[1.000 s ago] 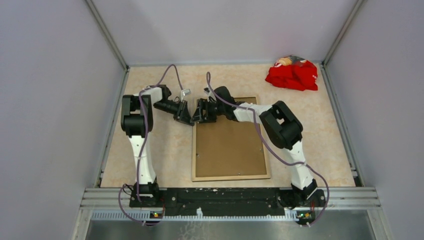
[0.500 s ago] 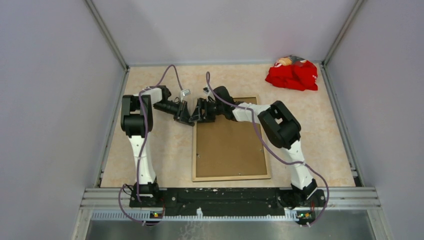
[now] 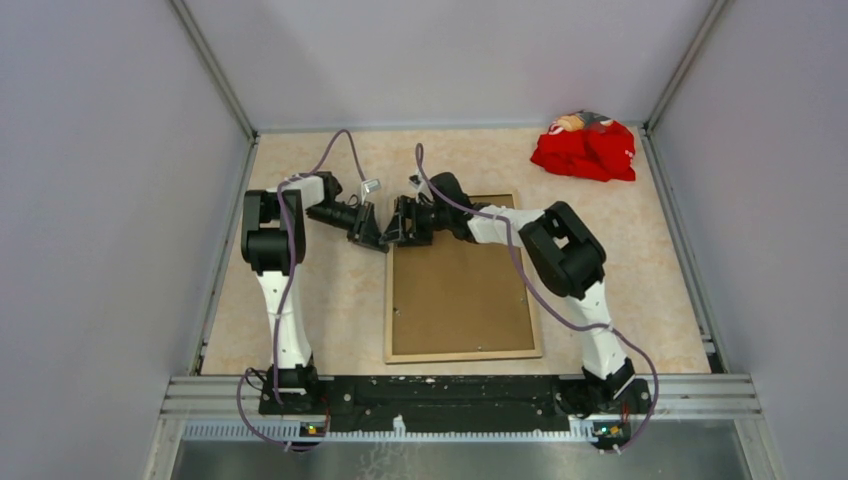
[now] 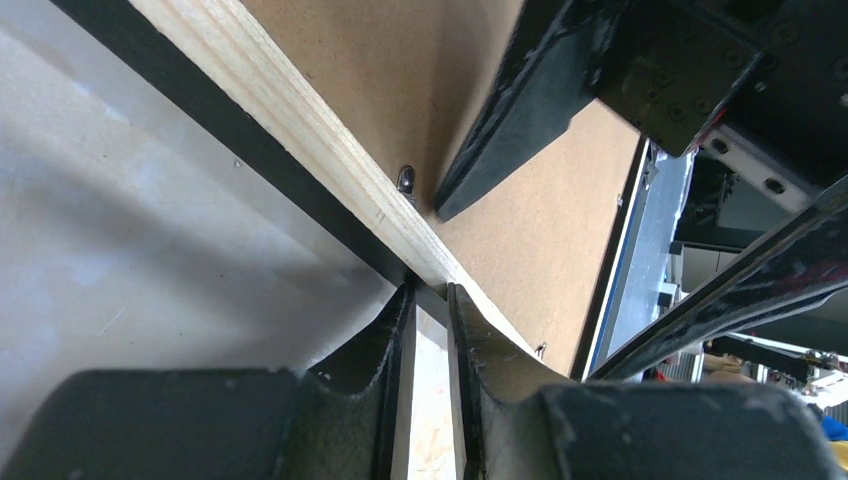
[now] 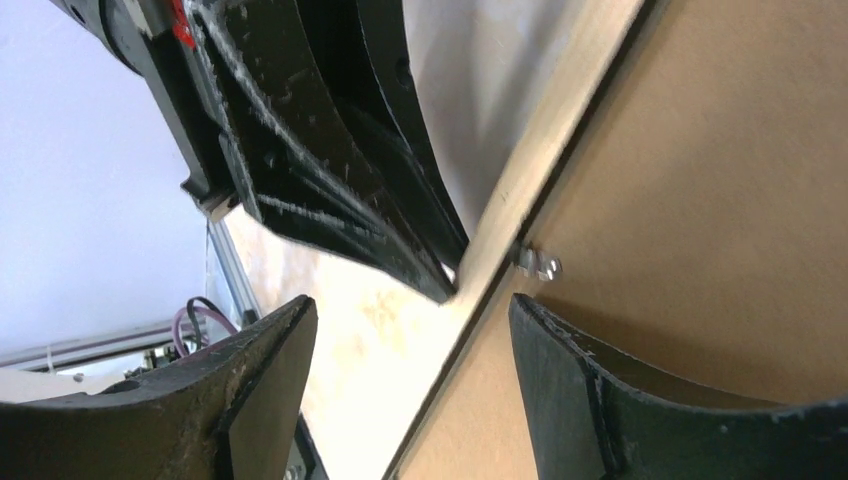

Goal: Put the photo into the frame

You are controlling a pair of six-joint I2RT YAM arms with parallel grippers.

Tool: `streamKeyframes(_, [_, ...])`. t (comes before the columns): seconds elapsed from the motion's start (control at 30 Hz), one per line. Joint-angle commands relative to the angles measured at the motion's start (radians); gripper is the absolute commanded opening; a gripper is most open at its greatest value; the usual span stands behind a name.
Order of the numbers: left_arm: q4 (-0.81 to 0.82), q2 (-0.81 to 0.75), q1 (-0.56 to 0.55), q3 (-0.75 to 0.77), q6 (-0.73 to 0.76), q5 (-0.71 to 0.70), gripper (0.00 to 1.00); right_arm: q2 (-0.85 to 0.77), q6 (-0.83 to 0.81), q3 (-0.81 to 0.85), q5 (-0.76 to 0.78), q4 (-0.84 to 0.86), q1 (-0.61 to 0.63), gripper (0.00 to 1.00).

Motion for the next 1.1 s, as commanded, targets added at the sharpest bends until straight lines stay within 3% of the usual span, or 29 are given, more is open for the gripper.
streamKeyframes(0.0, [-0.059, -0.060, -0.007, -0.007, 0.067, -0.022, 0.24, -0.197, -0.015, -0.068, 0.026, -0.002, -0.046, 0.72])
streamKeyframes(0.2, [-0.080, -0.133, -0.007, -0.054, 0.140, -0.100, 0.29, -0.437, -0.101, -0.260, 0.149, -0.112, -0.198, 0.80])
streamKeyframes(0.33, [-0.062, -0.178, -0.009, -0.117, 0.183, -0.192, 0.32, -0.572, -0.193, -0.387, 0.330, -0.221, -0.323, 0.83])
streamKeyframes(0.5, [0.045, -0.261, -0.051, -0.263, 0.190, -0.318, 0.32, -0.657, -0.163, -0.546, 0.468, -0.224, -0.471, 0.84])
streamKeyframes(0.67, [0.119, -0.333, -0.124, -0.369, 0.169, -0.389, 0.32, -0.590, -0.142, -0.586, 0.487, -0.185, -0.521, 0.84])
streamKeyframes(0.87, [0.163, -0.381, -0.219, -0.446, 0.149, -0.424, 0.32, -0.425, -0.072, -0.512, 0.307, -0.082, -0.512, 0.84])
streamKeyframes(1.07, [0.193, -0.352, -0.323, -0.450, 0.107, -0.398, 0.32, -0.224, -0.069, -0.194, 0.251, -0.189, -0.358, 0.83])
